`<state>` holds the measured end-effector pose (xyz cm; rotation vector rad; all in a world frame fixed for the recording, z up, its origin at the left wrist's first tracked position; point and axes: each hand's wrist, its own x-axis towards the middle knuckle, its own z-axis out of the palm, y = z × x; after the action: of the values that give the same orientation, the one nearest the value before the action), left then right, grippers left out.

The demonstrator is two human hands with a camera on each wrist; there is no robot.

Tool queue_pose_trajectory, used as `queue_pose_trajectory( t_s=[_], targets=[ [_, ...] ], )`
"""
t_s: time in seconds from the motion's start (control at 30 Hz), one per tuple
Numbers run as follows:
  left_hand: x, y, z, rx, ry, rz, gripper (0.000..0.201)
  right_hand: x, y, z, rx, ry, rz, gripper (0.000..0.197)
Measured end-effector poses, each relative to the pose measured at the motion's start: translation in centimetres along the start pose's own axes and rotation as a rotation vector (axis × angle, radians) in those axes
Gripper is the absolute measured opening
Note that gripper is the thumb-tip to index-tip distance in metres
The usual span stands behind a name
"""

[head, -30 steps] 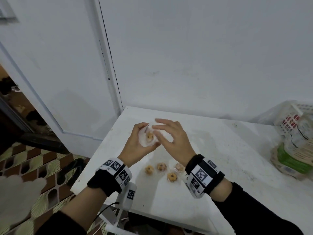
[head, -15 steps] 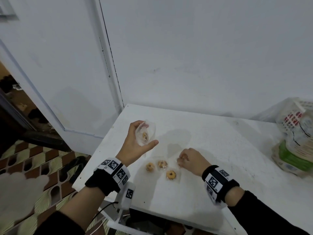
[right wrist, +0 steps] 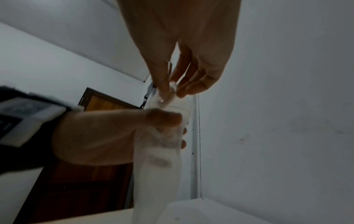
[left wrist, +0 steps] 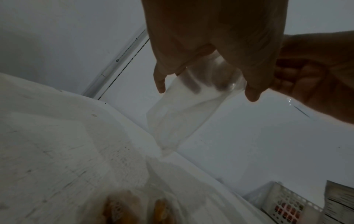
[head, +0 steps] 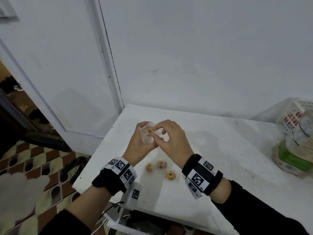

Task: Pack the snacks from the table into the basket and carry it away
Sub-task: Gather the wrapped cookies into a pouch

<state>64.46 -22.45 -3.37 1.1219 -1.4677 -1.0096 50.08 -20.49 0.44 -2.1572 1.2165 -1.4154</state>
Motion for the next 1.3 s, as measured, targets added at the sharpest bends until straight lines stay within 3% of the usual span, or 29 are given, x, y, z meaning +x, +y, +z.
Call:
queue_pose_trajectory(
  t_s=[0.17,0.23,0.33,0.43,0.5,0.57,0.63,0.7,0.77,0.87,0.97,1.07,1.17,1.23,1.3],
  targets=[
    [-0.1,0.2,-0.6,0.089,0.096,0.053,0.060,0.7,0.6,-0.6,0.005,0.042,-0.016,0.014],
    [0.0,0.1,-0.4,0.065,0.031,0.041,0.057,0.7,0.5,-0.4,-0.099,-0.100,-0.043,0.013],
    [0.1,0.1,0.0,0.011,0.004,0.038,0.056,0.4,0.4,-0.1,-0.258,-0.303,-0.060,0.033],
    [0.1,-0.1,-0.3,0.084,0.041,0.044,0.060,0.0,1.3,-0.5,-0.065,-0.035,-0.037,0.025],
    [0.0,-0.3,-0.8,0.136,0.067,0.039,0.065,-0.8,2.8,-0.4,0.052,0.061,0.092,0.015],
    [-0.1,-0.8,-1.1,0.163,0.079,0.023,0.062,-2.1,4.7,0.0,0.027,-0.098,0.258,0.022],
    [-0.3,-1.1,-1.5,0.173,0.084,0.019,0.058,-3.4,6.6,0.6,-0.147,-0.483,0.351,0.031],
    [-0.5,-1.3,-1.7,0.168,0.092,0.013,0.056,-4.5,7.7,1.3,-0.407,-0.838,0.292,0.041],
    [-0.6,-1.3,-1.7,0.166,0.097,0.017,0.055,-5.1,8.1,1.8,-0.543,-0.947,0.234,0.046],
    [-0.8,-1.1,-1.9,0.168,0.100,0.020,0.058,-5.1,8.2,2.5,-0.529,-0.840,0.254,0.039],
    [-0.9,-1.1,-2.2,0.168,0.100,0.011,0.060,-4.5,8.4,2.2,-0.356,-0.689,0.312,0.030],
    [-1.0,-1.3,-2.5,0.177,0.090,0.023,0.059,-3.6,7.4,1.2,-0.061,-0.258,0.310,0.030],
    [-1.0,-1.6,-2.3,0.162,0.074,0.027,0.064,-2.1,4.2,0.5,0.150,0.089,0.146,0.039],
    [-1.0,-1.6,-1.9,0.147,0.076,0.026,0.070,-1.4,2.1,0.7,0.195,0.132,0.020,0.041],
    [-0.8,-1.4,-1.3,0.141,0.079,0.021,0.068,-1.1,0.9,1.1,0.209,0.094,-0.003,0.041]
  ],
)
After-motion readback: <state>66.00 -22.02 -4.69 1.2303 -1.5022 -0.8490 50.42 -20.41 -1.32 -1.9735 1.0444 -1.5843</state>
